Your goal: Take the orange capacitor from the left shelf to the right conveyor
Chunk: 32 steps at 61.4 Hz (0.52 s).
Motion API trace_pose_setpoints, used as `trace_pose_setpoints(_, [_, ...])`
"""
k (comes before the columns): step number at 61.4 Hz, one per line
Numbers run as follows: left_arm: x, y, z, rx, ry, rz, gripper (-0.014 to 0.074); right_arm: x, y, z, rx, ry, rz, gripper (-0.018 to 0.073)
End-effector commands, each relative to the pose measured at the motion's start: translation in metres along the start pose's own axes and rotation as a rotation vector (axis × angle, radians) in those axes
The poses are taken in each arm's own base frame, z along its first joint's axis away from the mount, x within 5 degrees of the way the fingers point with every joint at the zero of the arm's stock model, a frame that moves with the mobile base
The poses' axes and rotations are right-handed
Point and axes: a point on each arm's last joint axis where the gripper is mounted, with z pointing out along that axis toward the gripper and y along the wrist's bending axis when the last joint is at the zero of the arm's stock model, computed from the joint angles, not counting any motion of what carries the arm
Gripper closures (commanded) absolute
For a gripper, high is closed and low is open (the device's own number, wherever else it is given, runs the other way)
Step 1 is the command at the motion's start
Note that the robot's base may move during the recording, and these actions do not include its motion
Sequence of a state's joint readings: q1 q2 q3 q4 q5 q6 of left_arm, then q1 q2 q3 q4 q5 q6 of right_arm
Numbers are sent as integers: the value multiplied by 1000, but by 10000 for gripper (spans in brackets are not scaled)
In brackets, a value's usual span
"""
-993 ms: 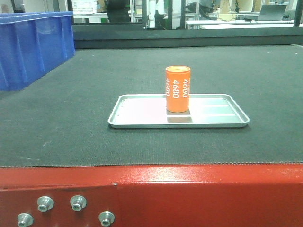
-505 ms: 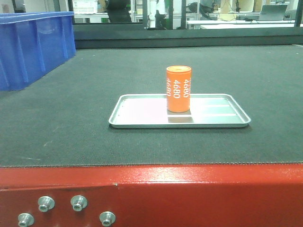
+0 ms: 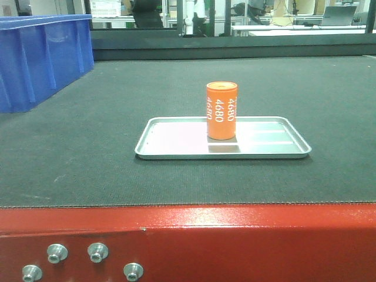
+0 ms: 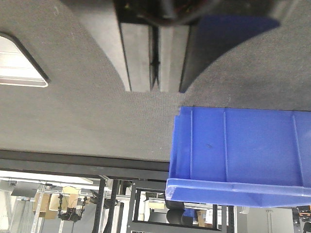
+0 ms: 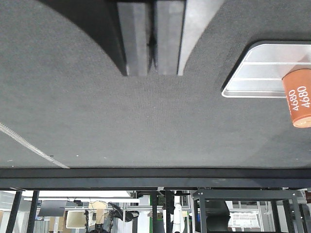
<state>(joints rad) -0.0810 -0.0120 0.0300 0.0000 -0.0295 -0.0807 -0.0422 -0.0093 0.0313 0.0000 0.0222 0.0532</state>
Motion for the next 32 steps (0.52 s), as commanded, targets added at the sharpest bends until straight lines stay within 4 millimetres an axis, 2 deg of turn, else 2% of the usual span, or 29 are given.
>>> trace_pose_setpoints(1, [-10,-1,-2,10,-106,0,701,-9,0,-2,-2,-116,-2,501])
trace_pose_setpoints(32, [-10,-1,-2,10,-106,0,701,-9,0,-2,-2,-116,-2,501])
